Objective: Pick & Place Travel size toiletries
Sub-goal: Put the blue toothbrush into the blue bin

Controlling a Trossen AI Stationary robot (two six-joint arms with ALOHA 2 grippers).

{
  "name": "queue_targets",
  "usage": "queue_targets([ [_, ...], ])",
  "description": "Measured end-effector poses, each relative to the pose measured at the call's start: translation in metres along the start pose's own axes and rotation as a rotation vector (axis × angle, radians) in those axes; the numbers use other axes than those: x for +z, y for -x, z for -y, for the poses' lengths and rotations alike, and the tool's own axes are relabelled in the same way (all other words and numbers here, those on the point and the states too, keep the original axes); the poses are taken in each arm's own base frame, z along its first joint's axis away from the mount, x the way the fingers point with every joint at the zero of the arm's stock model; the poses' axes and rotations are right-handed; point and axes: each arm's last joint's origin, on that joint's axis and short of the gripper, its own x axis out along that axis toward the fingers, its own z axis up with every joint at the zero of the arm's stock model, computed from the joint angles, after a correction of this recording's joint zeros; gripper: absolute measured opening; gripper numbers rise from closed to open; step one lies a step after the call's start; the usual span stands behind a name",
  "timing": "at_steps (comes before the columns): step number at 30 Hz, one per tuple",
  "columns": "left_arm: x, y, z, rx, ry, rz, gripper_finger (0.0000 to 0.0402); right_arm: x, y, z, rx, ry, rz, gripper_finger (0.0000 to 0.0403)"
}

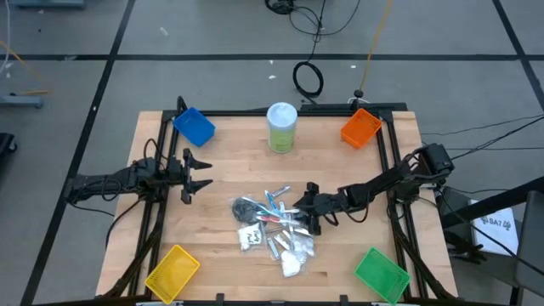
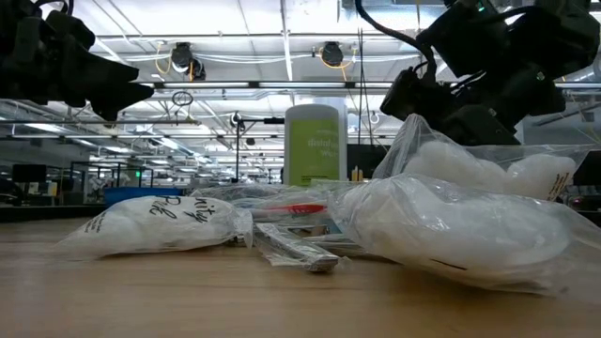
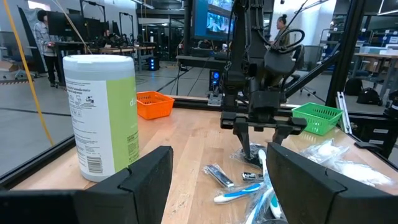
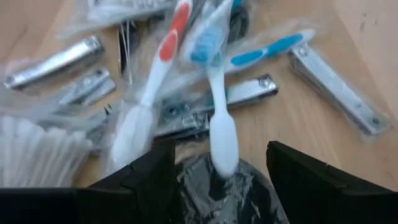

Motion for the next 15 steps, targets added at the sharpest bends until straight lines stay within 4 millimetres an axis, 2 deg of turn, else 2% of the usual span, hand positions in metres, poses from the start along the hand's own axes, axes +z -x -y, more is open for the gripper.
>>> queue_targets([
  [7,0.0000,0.0000,0.0000,0.000,0.000,0.000,0.0253,0.0008,0.0001,-0.0012,0.005,0.000,0.011,0.0232],
  [15,0.0000,0.0000,0.0000,0.000,0.000,0.000,0.0253,0.0021,0.0001,-0.0013,0.007,-0.001,0.023,0.0160],
])
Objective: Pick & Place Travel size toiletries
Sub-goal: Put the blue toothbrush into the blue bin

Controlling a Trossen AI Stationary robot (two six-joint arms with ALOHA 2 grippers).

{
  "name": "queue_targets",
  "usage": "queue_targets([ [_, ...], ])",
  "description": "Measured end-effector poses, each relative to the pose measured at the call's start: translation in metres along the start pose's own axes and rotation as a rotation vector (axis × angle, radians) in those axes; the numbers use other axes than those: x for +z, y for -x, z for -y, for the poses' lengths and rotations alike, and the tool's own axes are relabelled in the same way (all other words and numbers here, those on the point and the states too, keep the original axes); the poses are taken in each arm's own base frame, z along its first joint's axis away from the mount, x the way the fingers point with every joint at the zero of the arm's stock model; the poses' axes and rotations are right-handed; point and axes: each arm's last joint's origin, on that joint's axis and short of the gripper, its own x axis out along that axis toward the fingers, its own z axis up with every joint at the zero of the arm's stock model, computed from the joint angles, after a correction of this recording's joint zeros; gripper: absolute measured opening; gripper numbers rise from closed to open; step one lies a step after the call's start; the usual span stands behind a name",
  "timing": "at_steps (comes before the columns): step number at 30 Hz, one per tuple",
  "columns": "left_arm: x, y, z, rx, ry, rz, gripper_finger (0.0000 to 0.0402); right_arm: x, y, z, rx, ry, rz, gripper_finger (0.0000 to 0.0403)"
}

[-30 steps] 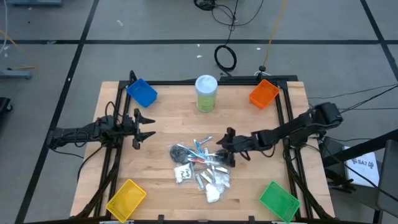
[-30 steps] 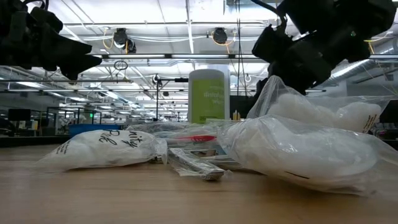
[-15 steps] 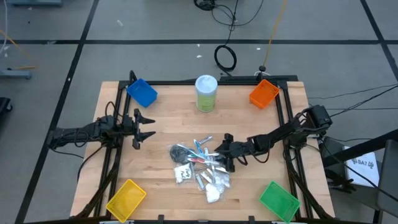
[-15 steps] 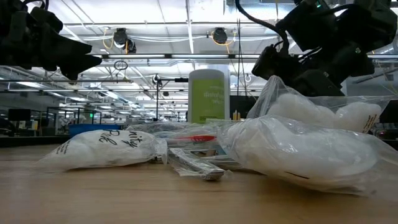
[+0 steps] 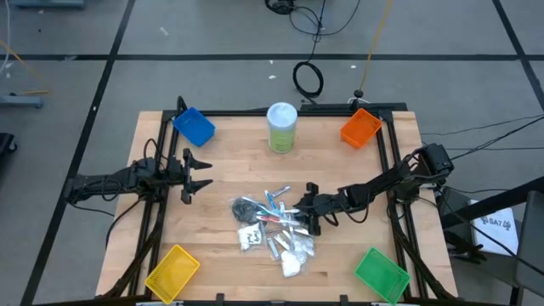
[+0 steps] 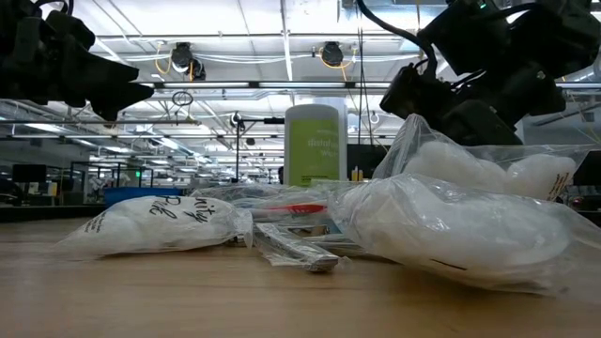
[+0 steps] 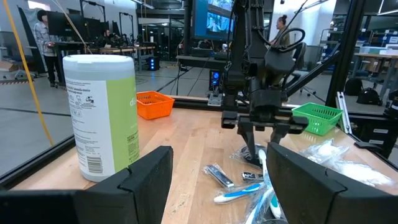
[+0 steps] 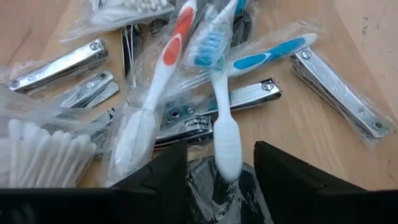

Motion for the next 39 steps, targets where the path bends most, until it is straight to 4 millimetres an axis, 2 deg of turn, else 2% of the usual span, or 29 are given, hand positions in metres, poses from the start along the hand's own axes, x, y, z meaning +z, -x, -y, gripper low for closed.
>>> queue_targets([
  [10,0.000,0.000,0.000,0.000,0.000,0.000,0.0253,0.007,0.003,-0.001,0.009,0.013,0.051,0.0039],
  [22,0.000,0.000,0.000,0.000,0.000,0.000,0.0253,0.009,0.010,-0.001,0.031,0.081,0.025,0.0035],
  [26,0.000,0.000,0.000,0.000,0.000,0.000,0.0253,0.024,0.028,-0.001,0.035,0.093,0.080,0.0035],
  [35,0.000,0.000,0.000,0.000,0.000,-0.002,0.0253,0.052,0.087,0.003,0.041,0.072,0.197,0.0035],
  [39,0.000,0.000,0.000,0.000,0.000,0.002,0.0253,0.062,0.104,0.008,-0.049,0.049,0.282,0.0035],
])
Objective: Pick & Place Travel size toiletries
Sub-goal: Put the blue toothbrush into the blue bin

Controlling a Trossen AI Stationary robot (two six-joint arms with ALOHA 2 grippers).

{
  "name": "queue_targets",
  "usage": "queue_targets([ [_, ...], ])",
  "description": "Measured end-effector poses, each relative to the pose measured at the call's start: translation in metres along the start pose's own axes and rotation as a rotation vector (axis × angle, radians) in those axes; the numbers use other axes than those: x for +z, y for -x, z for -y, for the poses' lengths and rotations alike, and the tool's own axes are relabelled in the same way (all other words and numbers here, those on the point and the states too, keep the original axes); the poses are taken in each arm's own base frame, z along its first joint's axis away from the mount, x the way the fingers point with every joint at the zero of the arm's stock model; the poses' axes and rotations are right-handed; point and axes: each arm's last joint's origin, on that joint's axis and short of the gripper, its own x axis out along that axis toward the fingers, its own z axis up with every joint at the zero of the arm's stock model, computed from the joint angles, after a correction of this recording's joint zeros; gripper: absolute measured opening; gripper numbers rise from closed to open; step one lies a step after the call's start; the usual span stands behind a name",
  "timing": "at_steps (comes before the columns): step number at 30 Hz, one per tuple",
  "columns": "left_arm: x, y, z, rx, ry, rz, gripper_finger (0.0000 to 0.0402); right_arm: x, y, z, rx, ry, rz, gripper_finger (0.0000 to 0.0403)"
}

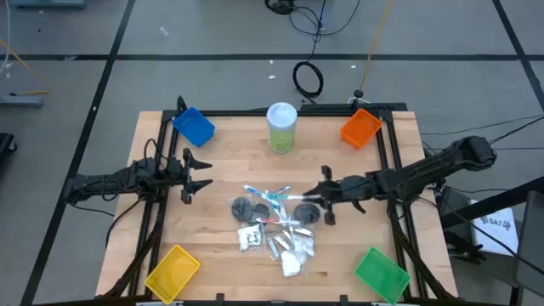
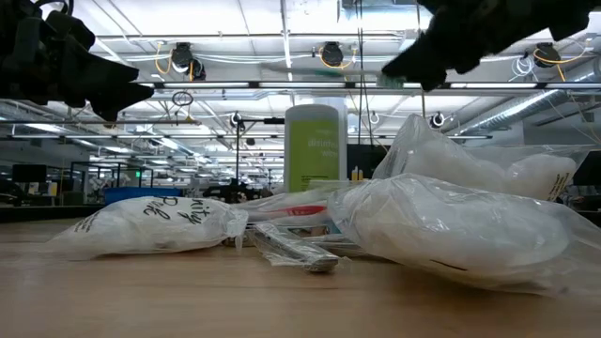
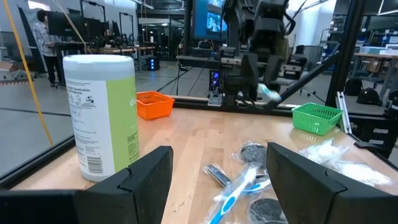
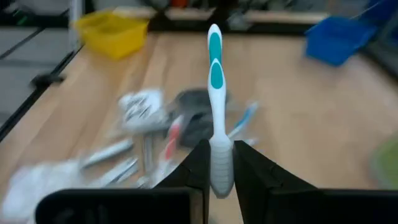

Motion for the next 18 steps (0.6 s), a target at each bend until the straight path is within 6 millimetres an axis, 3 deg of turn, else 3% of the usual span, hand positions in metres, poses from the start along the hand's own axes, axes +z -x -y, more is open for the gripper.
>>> queue_targets([
  [8,0.009,0.000,0.000,-0.004,0.018,0.095,0.0253,-0.004,-0.007,0.010,-0.051,0.003,0.316,0.0035],
  [13,0.015,0.001,0.001,-0.012,-0.025,0.160,0.0253,-0.007,-0.022,0.024,-0.103,0.028,0.405,0.0035],
  [18,0.018,0.002,0.001,-0.004,-0.017,0.191,0.0253,-0.008,-0.044,0.039,-0.030,0.049,0.477,0.0035],
])
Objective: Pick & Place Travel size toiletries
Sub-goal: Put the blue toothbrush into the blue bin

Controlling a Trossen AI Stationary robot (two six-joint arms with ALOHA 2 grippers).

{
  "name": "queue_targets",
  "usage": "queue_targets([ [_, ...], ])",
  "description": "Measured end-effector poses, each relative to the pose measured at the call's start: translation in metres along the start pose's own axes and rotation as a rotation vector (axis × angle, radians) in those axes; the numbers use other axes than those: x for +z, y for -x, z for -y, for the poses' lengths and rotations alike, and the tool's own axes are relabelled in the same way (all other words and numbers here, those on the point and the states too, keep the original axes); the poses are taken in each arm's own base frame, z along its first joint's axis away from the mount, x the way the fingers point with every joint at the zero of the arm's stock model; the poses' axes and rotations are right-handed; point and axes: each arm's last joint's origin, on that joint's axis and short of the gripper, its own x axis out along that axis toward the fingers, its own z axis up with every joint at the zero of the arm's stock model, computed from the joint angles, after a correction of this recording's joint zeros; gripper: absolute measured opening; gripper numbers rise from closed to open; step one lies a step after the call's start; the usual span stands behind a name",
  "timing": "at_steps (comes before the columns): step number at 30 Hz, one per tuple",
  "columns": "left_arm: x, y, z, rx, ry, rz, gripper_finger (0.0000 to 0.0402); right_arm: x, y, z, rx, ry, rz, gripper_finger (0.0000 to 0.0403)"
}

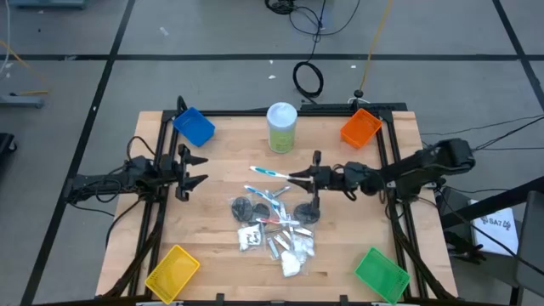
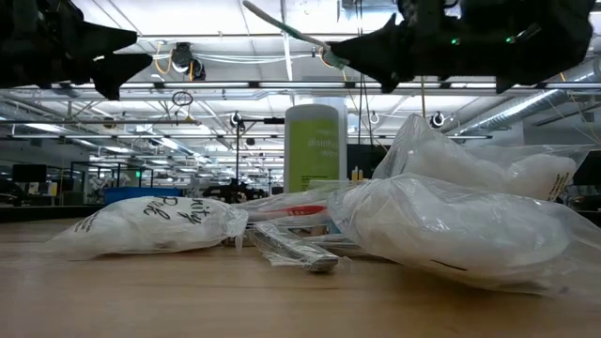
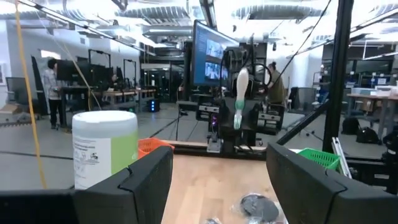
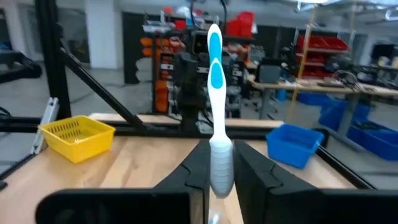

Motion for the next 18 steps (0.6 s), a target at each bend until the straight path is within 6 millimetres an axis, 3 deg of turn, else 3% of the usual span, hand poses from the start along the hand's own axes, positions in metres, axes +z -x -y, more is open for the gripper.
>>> queue_targets([
  [4,-0.001,-0.001,0.000,0.017,0.000,-0.013,0.0253,-0.006,-0.020,0.010,-0.001,-0.008,0.026,0.0035],
  [10,-0.006,-0.004,-0.007,0.260,0.035,-0.049,0.0253,-0.006,-0.053,0.021,0.019,0.042,0.052,0.0035],
  [18,0.005,-0.020,-0.006,0.213,0.156,0.094,0.0253,-0.001,-0.083,0.037,-0.026,0.077,0.093,0.0035],
])
